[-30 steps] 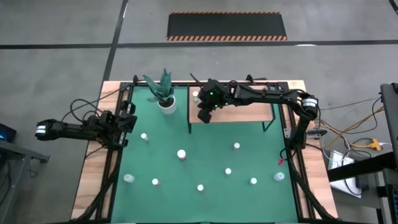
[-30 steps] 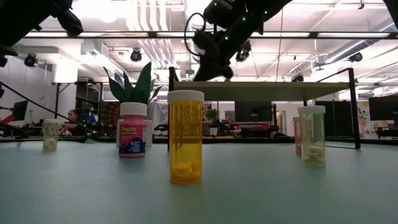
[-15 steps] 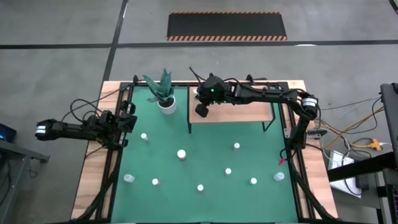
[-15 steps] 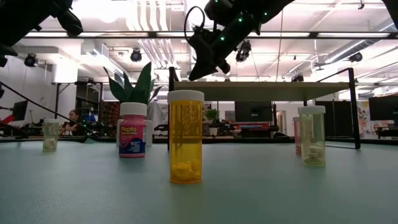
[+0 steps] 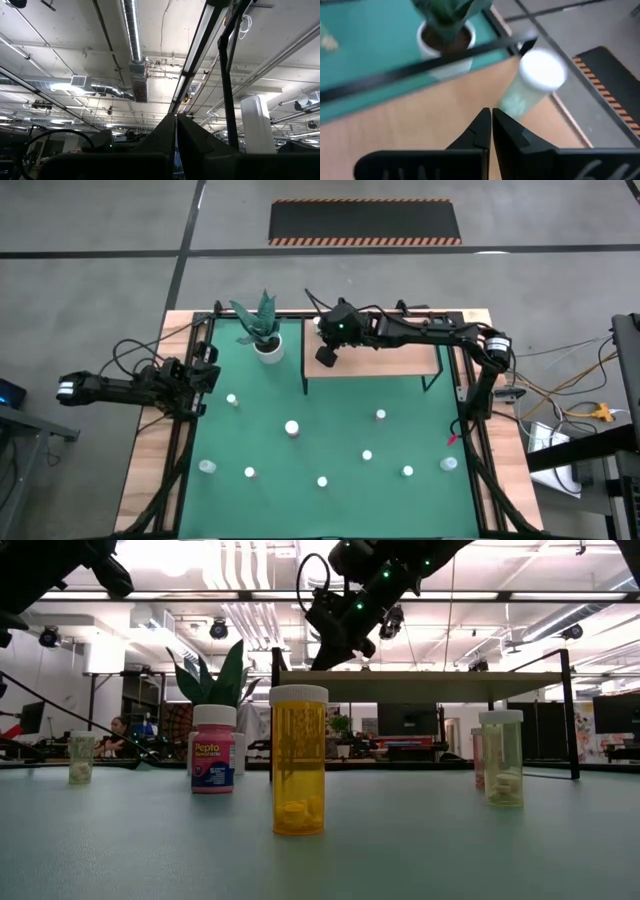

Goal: Pick and place medicine bottles onto shelf by color
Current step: Put the pink pill bottle on the shelf

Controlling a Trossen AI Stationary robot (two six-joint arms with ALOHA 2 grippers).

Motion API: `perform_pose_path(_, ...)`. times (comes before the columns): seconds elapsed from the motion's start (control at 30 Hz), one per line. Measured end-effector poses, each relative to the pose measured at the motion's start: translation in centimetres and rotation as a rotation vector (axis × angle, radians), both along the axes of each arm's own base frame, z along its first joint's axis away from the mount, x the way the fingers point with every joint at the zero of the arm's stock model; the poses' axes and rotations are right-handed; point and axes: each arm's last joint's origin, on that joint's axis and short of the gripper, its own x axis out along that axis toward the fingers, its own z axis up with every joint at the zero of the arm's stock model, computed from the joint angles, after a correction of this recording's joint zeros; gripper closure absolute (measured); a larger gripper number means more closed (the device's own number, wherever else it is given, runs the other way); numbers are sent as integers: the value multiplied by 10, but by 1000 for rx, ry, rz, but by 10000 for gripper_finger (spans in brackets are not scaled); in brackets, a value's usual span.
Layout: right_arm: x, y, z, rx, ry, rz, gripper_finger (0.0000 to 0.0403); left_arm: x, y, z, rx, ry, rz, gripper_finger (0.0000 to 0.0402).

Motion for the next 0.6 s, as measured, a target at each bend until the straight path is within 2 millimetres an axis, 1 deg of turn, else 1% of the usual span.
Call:
perform_pose_path(0.1,-3,17,-1,-1,58,52,394,1,0,-1,-1,10,-1,402)
perform_pose_path(0.17,-5,36,0,-17,67,115,394,3,0,-3,-1,30,-1,402)
perform_pose_path(0.27,-14,65,-2,-53,73,217,394,8,0,-8,0,103,0,402)
perform_pose_path(0.33,-24,81,-6,-76,63,273,394,11,0,-12,2,152,1,402)
perform_pose_path(0.43,-45,98,-11,-93,11,340,394,15,0,-15,2,186,1,402)
perform_pose_path(0.53,-70,106,-13,-72,-79,413,394,16,0,-15,-28,189,-22,402)
perform_pose_path(0.6,-87,111,-13,-61,-139,456,394,17,0,-10,-70,159,-53,402)
